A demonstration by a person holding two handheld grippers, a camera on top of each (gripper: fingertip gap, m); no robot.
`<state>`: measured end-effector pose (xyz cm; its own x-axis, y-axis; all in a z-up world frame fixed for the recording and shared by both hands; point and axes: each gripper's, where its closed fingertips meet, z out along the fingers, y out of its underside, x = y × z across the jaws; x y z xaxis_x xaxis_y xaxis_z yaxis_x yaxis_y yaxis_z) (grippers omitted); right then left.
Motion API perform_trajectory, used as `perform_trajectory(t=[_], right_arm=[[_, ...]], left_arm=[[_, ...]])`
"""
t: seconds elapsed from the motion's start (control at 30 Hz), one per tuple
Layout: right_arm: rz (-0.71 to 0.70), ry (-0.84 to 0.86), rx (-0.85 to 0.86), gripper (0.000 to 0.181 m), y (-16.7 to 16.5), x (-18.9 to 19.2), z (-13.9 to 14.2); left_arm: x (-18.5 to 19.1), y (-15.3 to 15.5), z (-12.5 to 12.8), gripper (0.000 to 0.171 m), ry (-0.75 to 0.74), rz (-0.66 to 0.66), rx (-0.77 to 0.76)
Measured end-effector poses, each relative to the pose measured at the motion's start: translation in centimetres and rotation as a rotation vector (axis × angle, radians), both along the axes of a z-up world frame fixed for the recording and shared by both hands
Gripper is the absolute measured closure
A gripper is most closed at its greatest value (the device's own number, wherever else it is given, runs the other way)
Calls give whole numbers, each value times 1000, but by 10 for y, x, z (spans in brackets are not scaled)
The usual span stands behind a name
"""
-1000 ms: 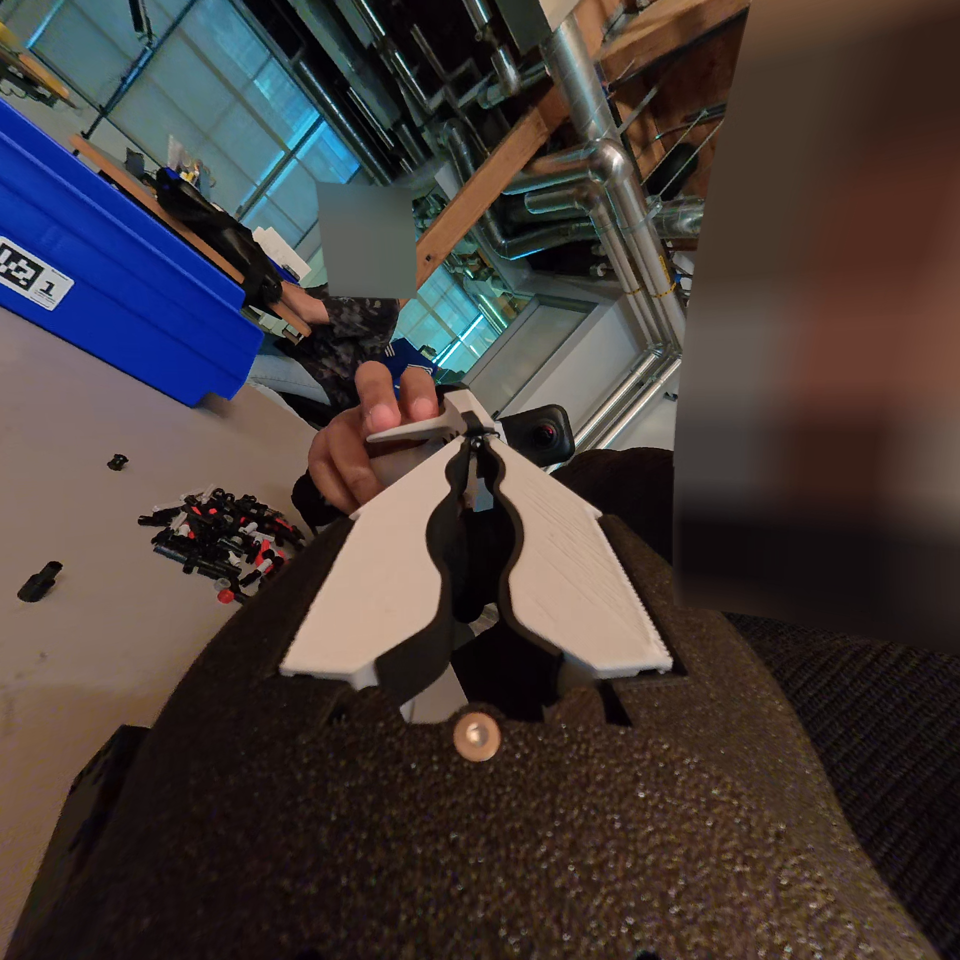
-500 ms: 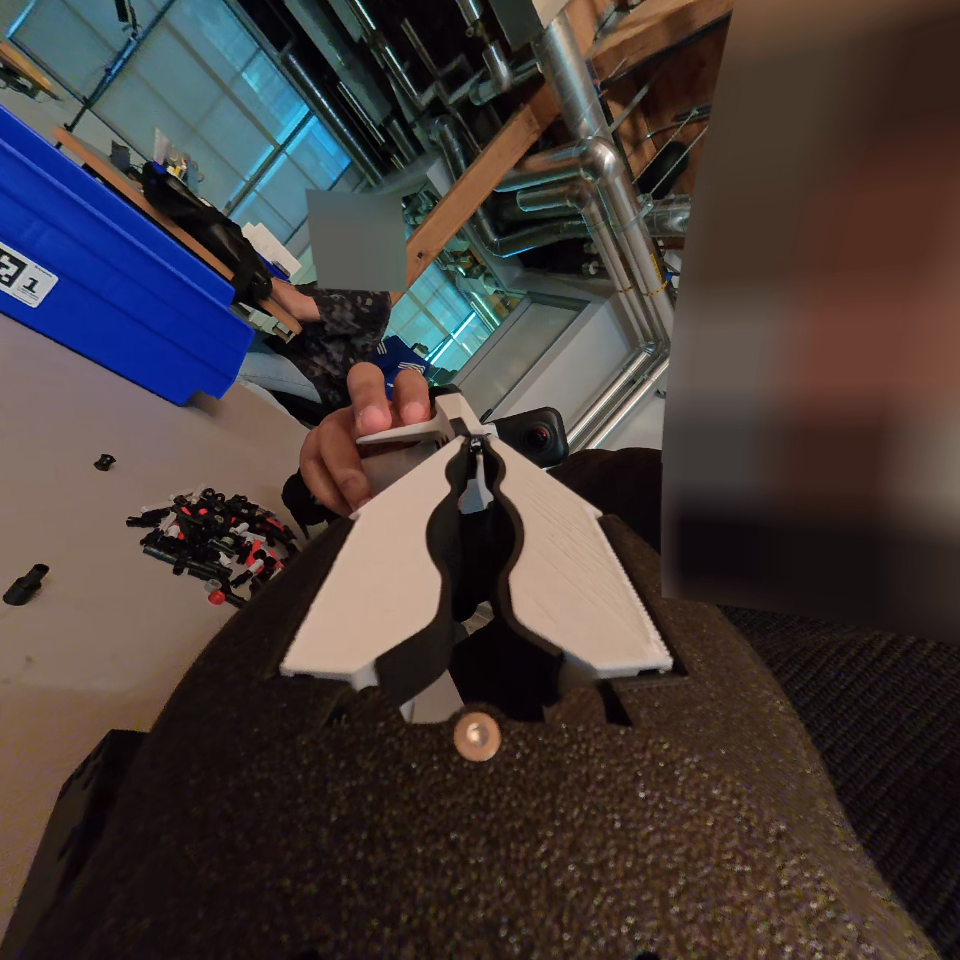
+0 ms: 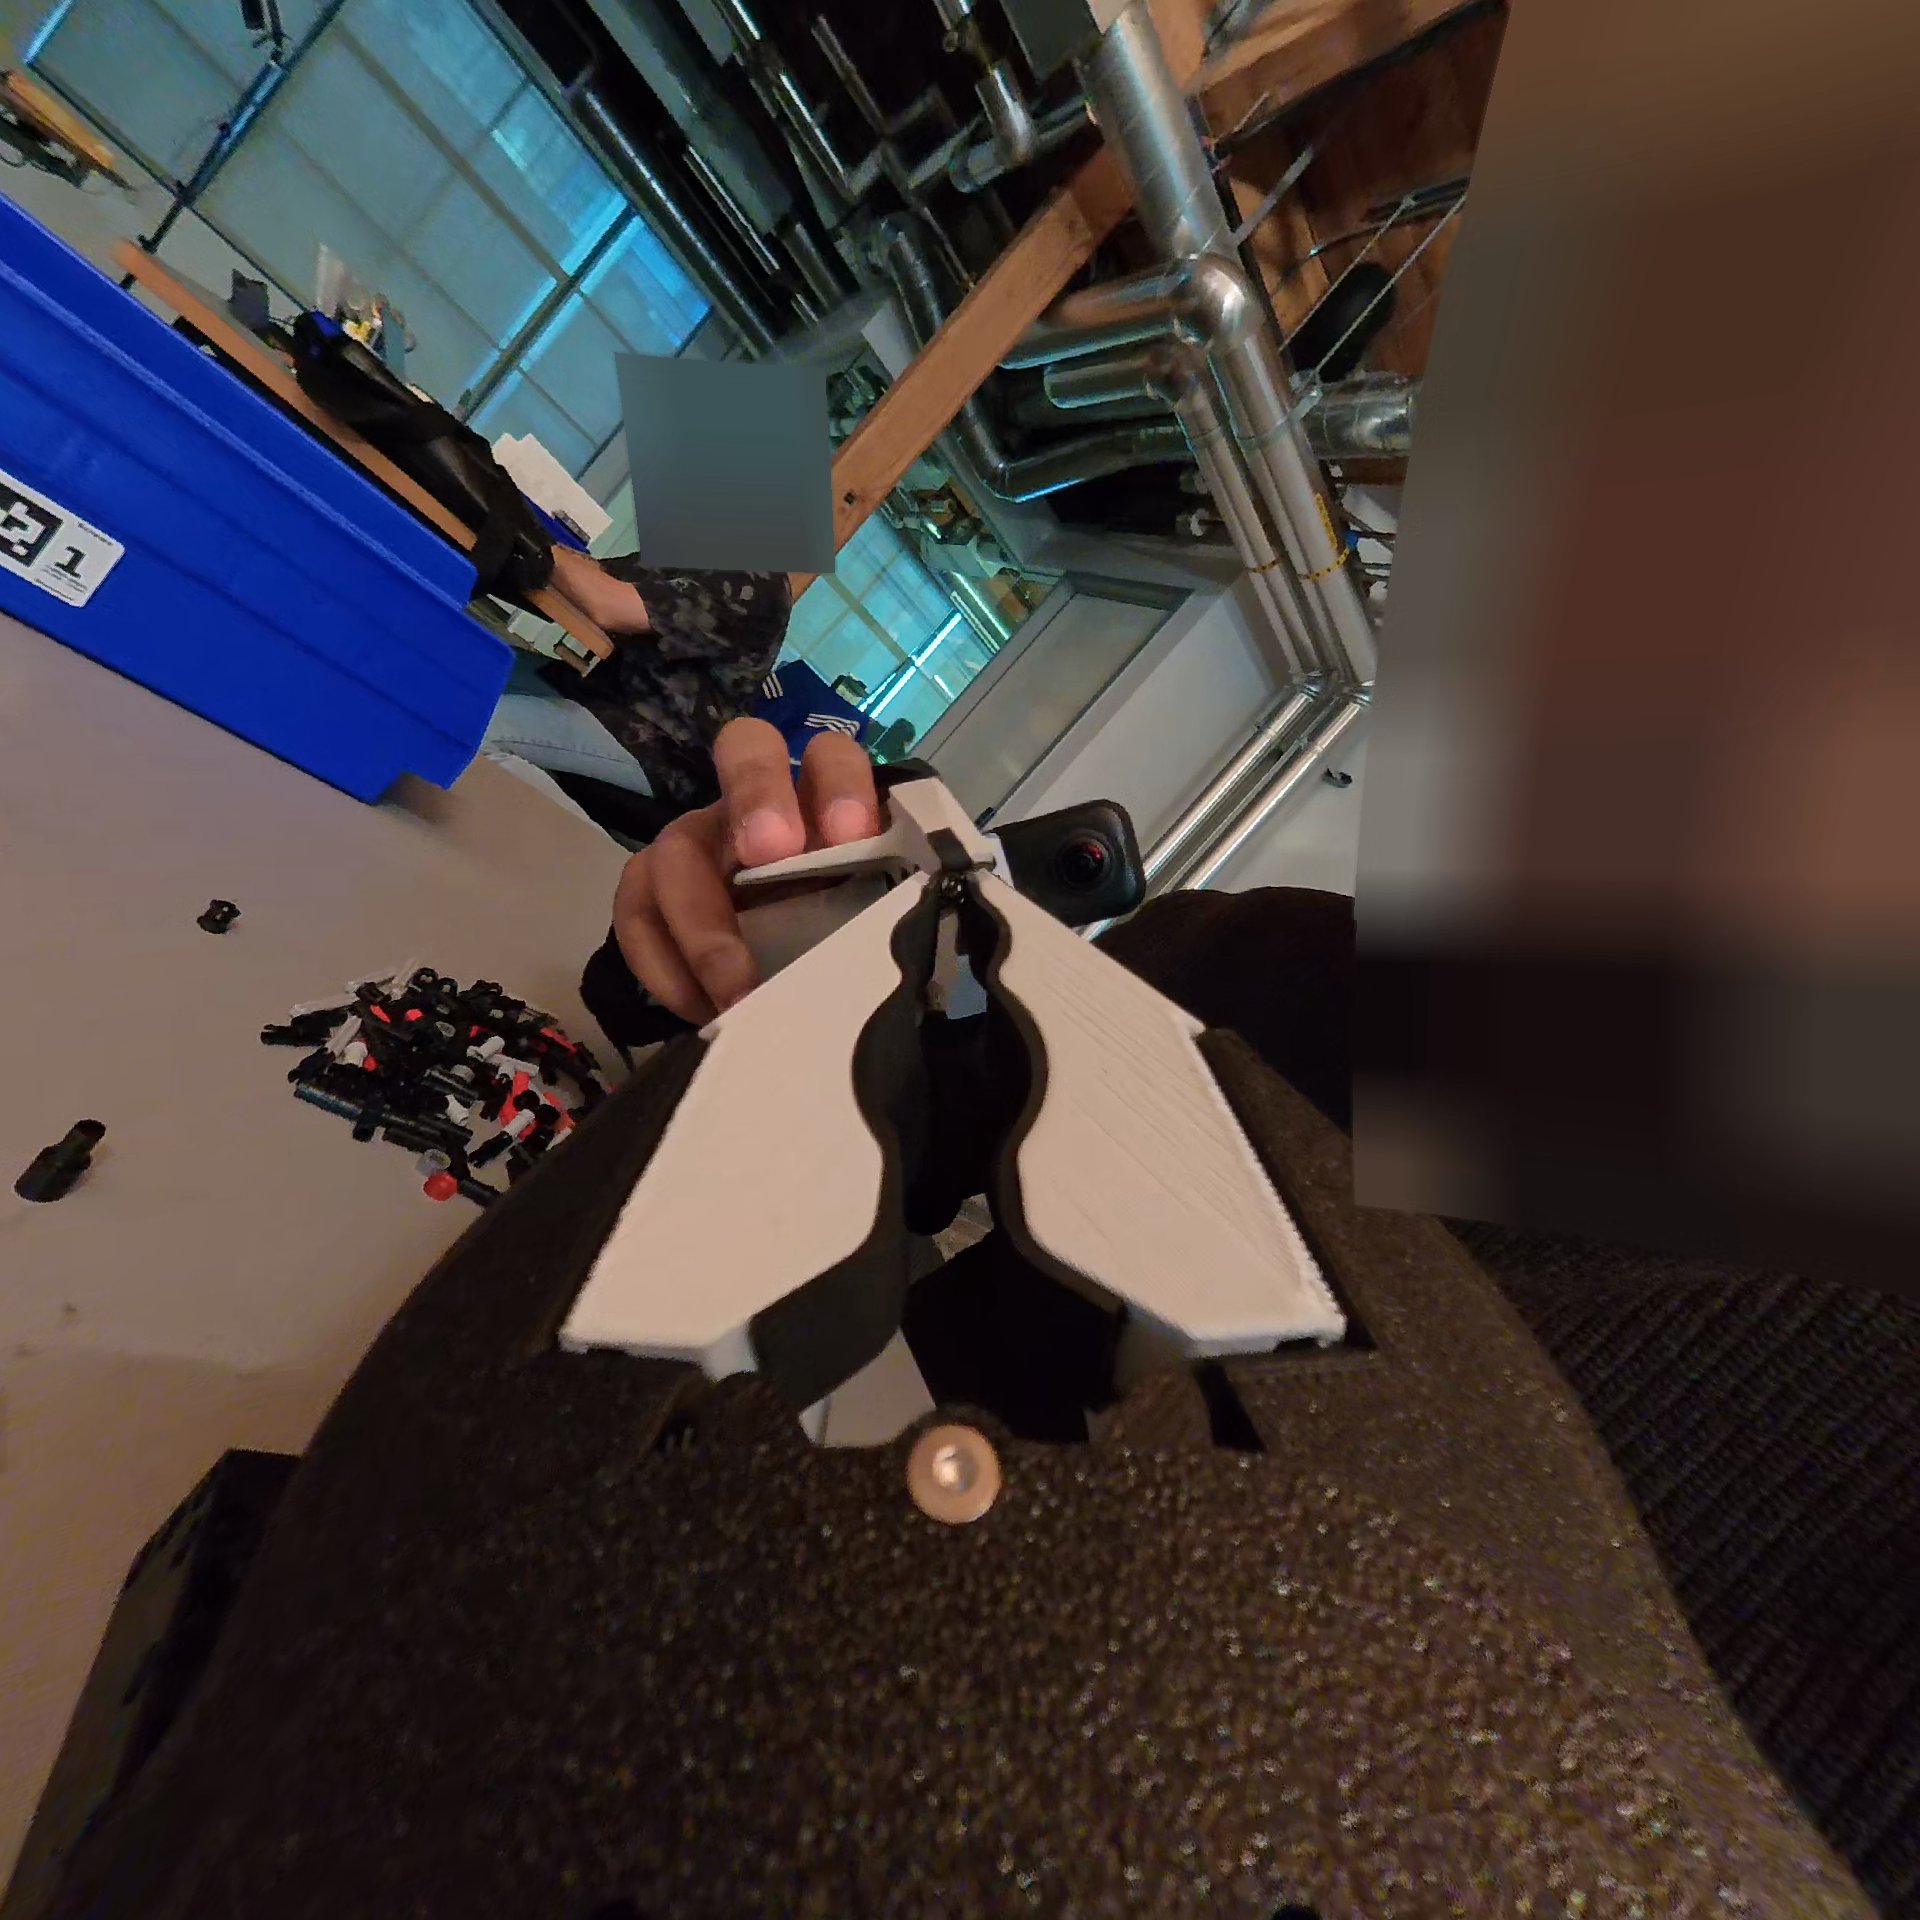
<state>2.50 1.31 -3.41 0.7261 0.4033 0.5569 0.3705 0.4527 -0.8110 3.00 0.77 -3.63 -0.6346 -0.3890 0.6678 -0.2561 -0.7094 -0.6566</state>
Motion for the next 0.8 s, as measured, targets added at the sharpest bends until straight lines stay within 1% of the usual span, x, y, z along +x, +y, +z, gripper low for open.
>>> perform_trajectory(t=[0.33,0.67,0.8], right_arm=[[1,-3,-5,176,0,0,-1],[43,15,-45,176,-1,1,0],[78,52,-90,177,0,1,1]], left_arm=[[-1,0,-1,168,1,-14,-11],[-1,-1,1,168,-8,-16,-15],[0,0,1,168,-13,2,-10]])
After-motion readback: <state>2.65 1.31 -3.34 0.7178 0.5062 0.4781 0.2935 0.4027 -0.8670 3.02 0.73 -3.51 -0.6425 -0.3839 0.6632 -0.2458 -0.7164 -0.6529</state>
